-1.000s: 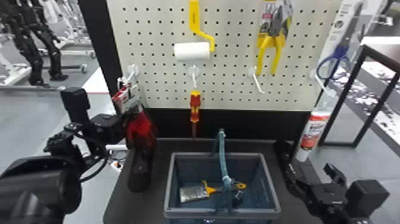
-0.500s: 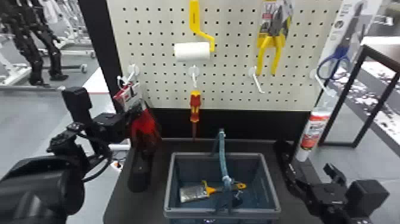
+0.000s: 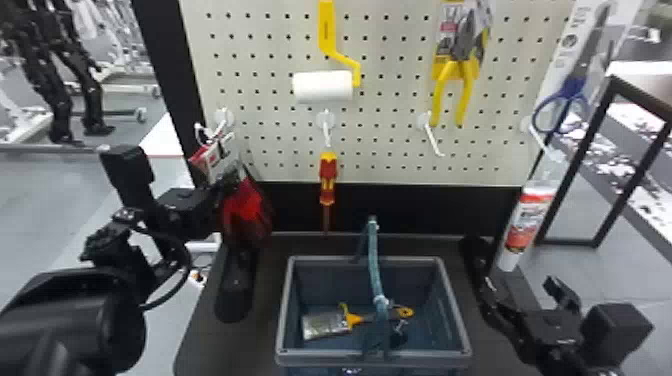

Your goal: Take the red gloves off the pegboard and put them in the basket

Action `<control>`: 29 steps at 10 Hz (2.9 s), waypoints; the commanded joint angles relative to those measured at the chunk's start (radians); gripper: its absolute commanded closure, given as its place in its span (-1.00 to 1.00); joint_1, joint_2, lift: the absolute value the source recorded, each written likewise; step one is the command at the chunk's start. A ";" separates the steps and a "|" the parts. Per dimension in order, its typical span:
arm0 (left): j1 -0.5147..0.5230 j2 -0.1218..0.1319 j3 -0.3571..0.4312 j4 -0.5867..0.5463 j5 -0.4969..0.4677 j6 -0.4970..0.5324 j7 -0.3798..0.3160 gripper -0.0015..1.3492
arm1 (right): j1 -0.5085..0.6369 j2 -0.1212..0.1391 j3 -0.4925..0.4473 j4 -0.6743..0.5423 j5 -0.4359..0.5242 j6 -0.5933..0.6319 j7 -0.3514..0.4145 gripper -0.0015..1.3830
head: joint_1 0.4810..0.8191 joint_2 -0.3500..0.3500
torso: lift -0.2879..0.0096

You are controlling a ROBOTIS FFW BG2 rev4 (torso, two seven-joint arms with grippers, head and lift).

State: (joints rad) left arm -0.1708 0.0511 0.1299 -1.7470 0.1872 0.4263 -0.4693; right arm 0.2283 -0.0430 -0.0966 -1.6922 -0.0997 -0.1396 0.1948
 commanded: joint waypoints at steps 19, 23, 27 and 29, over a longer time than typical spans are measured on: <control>0.175 -0.007 -0.391 0.169 0.652 -0.452 0.385 0.81 | -0.010 0.000 0.008 0.011 0.003 0.000 0.012 -0.76 | -0.60 0.00 | 0.26; 0.128 0.003 -0.469 0.259 0.779 -0.459 0.353 0.81 | -0.021 0.000 0.014 0.020 0.003 -0.003 0.023 -0.76 | -0.60 0.00 | 0.26; 0.109 0.015 -0.530 0.290 0.861 -0.445 0.351 0.81 | -0.027 0.000 0.018 0.026 0.005 -0.006 0.029 -0.76 | -0.60 0.00 | 0.26; 0.105 0.021 -0.558 0.302 0.911 -0.451 0.351 0.81 | -0.029 0.000 0.020 0.031 0.005 -0.009 0.029 -0.76 | -0.60 0.00 | 0.26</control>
State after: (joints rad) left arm -0.0633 0.0696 -0.4171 -1.4498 1.0777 -0.0229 -0.1181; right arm 0.2000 -0.0430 -0.0772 -1.6628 -0.0951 -0.1480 0.2239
